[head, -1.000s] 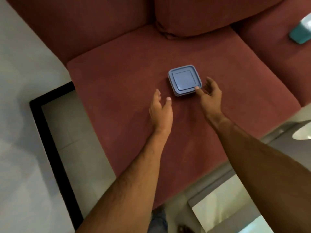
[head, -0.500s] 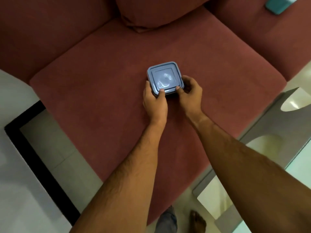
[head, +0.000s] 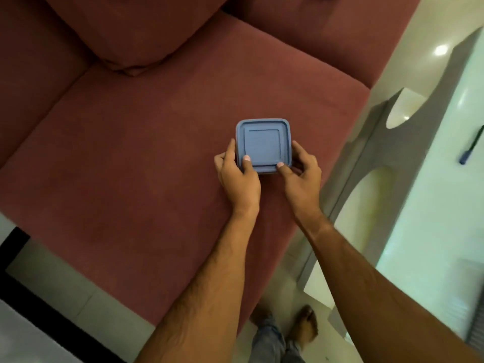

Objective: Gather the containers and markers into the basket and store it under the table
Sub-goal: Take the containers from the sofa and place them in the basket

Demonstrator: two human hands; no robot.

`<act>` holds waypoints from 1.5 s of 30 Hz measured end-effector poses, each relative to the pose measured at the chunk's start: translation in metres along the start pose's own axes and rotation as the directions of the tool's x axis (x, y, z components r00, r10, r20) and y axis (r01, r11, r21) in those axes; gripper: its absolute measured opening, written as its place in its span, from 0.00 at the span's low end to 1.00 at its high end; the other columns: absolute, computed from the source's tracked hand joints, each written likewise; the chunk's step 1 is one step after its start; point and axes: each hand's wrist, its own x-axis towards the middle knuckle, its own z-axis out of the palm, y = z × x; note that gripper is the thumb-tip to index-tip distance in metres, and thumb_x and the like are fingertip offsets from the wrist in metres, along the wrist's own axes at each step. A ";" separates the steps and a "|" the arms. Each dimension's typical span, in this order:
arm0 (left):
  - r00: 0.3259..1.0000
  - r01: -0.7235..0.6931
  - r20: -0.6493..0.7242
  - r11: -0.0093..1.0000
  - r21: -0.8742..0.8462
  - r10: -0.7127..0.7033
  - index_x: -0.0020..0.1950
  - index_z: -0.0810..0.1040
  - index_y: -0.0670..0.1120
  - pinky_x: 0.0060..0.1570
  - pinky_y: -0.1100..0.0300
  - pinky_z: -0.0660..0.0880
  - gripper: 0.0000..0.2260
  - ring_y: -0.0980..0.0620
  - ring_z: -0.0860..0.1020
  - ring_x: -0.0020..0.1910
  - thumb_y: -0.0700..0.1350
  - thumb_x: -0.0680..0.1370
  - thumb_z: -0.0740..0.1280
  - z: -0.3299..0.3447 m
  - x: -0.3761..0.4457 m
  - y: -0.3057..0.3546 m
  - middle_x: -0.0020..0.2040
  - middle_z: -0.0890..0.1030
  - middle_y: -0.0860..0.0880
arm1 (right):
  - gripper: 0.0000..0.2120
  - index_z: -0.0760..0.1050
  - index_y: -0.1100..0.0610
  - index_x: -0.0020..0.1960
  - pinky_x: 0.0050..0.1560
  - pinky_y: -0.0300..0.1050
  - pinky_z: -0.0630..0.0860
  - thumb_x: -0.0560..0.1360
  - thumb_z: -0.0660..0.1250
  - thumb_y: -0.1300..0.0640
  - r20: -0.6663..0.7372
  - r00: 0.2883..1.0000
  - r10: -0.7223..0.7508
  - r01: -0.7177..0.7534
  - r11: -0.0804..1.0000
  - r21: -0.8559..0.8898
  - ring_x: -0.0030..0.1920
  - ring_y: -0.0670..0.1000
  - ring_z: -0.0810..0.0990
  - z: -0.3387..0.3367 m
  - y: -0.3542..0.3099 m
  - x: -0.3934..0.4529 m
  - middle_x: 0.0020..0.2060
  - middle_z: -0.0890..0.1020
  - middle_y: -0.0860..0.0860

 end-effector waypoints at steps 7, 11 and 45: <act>0.985 -0.020 0.170 0.999 0.030 0.015 0.74 0.75 0.40 0.66 0.51 0.76 0.22 0.46 0.78 0.59 0.34 0.79 0.68 0.058 -0.087 0.007 0.61 0.74 0.43 | 0.21 0.75 0.59 0.73 0.64 0.47 0.81 0.81 0.71 0.62 -0.182 0.980 0.086 -0.076 0.995 0.063 0.63 0.52 0.82 -0.109 0.033 -0.027 0.65 0.80 0.58; 0.962 -0.057 0.269 0.998 0.020 0.050 0.73 0.76 0.42 0.65 0.56 0.78 0.22 0.51 0.79 0.56 0.34 0.79 0.68 0.091 -0.146 0.012 0.59 0.74 0.48 | 0.19 0.76 0.58 0.72 0.56 0.34 0.82 0.82 0.70 0.61 -0.310 0.943 0.125 -0.106 0.991 0.077 0.60 0.51 0.82 -0.175 0.049 -0.047 0.64 0.82 0.54; 0.406 -0.746 0.909 0.540 0.390 -0.096 0.72 0.70 0.43 0.54 0.53 0.85 0.18 0.43 0.84 0.57 0.48 0.84 0.66 0.251 -0.491 -0.024 0.62 0.82 0.42 | 0.15 0.81 0.64 0.64 0.49 0.35 0.82 0.78 0.71 0.69 -0.683 0.634 0.362 -0.468 0.883 0.034 0.51 0.56 0.85 -0.516 0.232 -0.228 0.52 0.85 0.55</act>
